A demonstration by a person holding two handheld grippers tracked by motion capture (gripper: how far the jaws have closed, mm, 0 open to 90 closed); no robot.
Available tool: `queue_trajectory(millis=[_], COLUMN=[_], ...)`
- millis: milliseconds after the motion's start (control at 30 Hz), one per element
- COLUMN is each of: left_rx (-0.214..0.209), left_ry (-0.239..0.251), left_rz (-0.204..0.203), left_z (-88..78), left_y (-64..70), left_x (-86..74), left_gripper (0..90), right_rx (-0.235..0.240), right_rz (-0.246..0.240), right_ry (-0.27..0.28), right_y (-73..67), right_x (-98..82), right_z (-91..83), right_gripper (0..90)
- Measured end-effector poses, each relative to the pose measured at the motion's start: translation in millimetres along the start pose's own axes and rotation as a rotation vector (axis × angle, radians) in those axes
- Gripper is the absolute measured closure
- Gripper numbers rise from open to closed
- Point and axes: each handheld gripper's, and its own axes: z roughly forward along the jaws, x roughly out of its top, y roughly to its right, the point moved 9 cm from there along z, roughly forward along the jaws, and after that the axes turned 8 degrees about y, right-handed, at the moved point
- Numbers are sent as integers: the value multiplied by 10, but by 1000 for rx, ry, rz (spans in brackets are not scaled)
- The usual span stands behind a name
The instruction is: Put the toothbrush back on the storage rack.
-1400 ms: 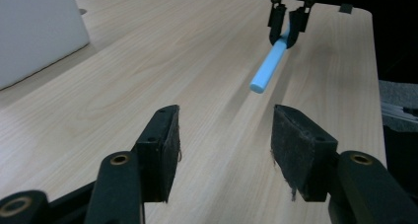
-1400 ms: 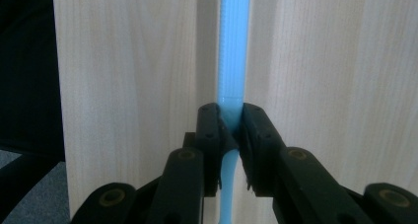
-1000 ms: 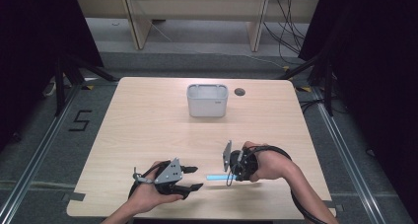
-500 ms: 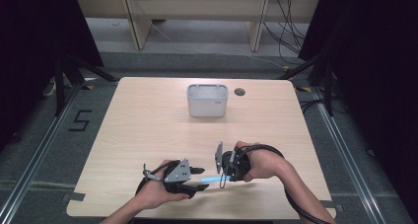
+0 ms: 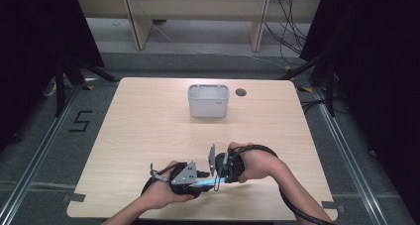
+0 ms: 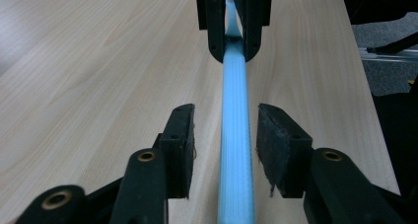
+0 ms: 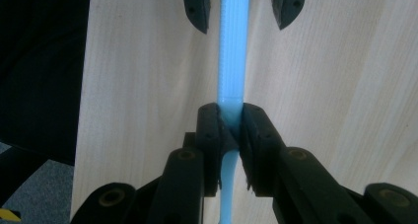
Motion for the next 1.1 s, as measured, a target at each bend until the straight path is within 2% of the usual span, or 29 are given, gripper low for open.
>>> queue_trajectory(millis=[133, 200, 233, 267, 300, 333, 367, 533, 733, 767, 833, 867, 933, 1000, 1067, 1100], left_rx=[-4, -5, -7, -6, -7, -17, -9, -12, -16, -17, -21, -21, -9, -11, -4, -7], left_ry=[-4, -4, -5, -8, -12, -20, -16, -22, -33, -31, -39, -38, -37, -41, -42, -40], left_rz=[15, 13, 11, 8, 10, 9, 5, 2, -2, -2, 0, 2, 17, 17, 15, -9], left_z=[3, 9, 13, 17, 22, 25, 35, 39, 41, 44, 41, 41, 35, 27, 22, 23], left_y=[4, 5, 5, 5, 3, 8, 11, 19, 17, 18, 22, 21, 1, -6, -10, 5], left_x=[5, 3, 1, -5, -14, -23, -27, -28, -38, -38, -40, -39, -33, -38, -49, -58], left_gripper=[629, 636, 641, 646, 652, 656, 662, 701, 752, 763, 771, 772, 775, 777, 777, 777], right_rx=[17, 2, 13, 13, 3, 2, 9, 2, -1, 10, 3, -6, -16, -28, -40, -59], right_rz=[-30, -22, -1, -12, -18, -7, -15, -16, -28, -13, -25, -25, -29, -27, -5, 17], right_ry=[32, 4, 22, 30, 15, 8, 39, 16, 33, 60, 49, 25, 24, 37, 71, 84], right_y=[9, 9, -13, -5, 4, -6, -5, -5, 1, -16, -1, 2, 10, 25, 46, 60], right_x=[52, 49, 59, 67, 66, 70, 90, 81, 92, 106, 101, 89, 92, 104, 125, 124], right_z=[19, -7, 6, 12, -5, -17, 6, -16, -7, 14, -3, -24, -29, -41, -64, -83], right_gripper=[792, 792, 792, 792, 792, 792, 793, 792, 792, 792, 791, 791, 788, 765, 691, 648])
